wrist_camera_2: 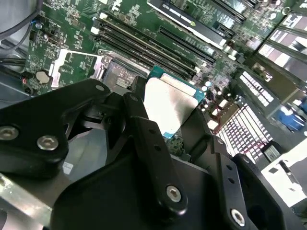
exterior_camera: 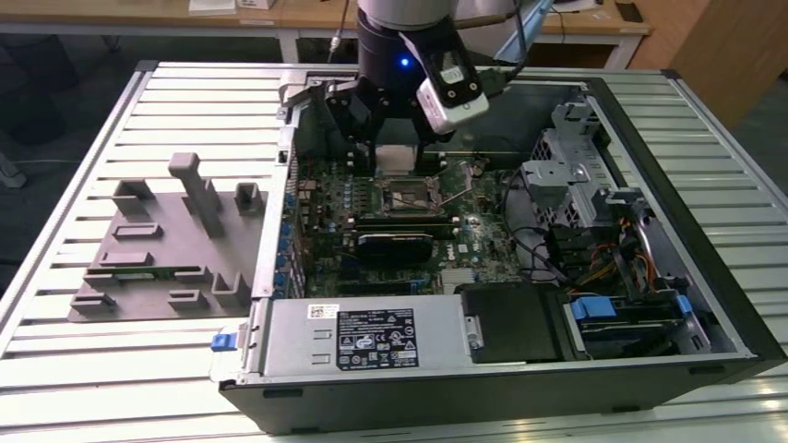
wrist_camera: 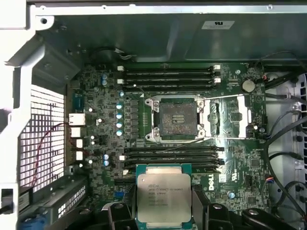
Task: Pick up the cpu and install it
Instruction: 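Pick up the cpu and move it towards the insertion slot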
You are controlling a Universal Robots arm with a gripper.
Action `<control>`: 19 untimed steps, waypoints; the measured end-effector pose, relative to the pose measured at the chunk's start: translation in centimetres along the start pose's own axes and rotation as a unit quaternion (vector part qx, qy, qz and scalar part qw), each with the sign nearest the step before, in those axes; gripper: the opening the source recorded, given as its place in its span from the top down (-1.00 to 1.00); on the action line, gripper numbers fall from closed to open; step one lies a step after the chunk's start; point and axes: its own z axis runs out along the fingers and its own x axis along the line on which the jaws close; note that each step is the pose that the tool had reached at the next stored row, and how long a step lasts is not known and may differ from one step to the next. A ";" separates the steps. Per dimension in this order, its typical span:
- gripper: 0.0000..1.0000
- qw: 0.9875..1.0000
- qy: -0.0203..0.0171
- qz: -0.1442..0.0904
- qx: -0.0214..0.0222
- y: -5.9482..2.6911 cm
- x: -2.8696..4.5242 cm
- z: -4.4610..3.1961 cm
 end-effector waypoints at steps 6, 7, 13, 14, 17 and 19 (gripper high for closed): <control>-0.08 1.000 0.000 0.000 0.000 0.07 -0.65 0.89; -0.08 1.000 0.000 0.000 0.000 0.09 -0.75 1.03; -0.08 1.000 0.000 0.000 0.000 0.18 -1.26 1.90; -0.08 1.000 0.000 0.000 0.000 0.19 -1.34 2.05; -0.08 1.000 0.000 0.000 0.000 0.24 -1.56 2.50; -0.08 1.000 0.000 0.000 0.000 0.27 -1.71 2.79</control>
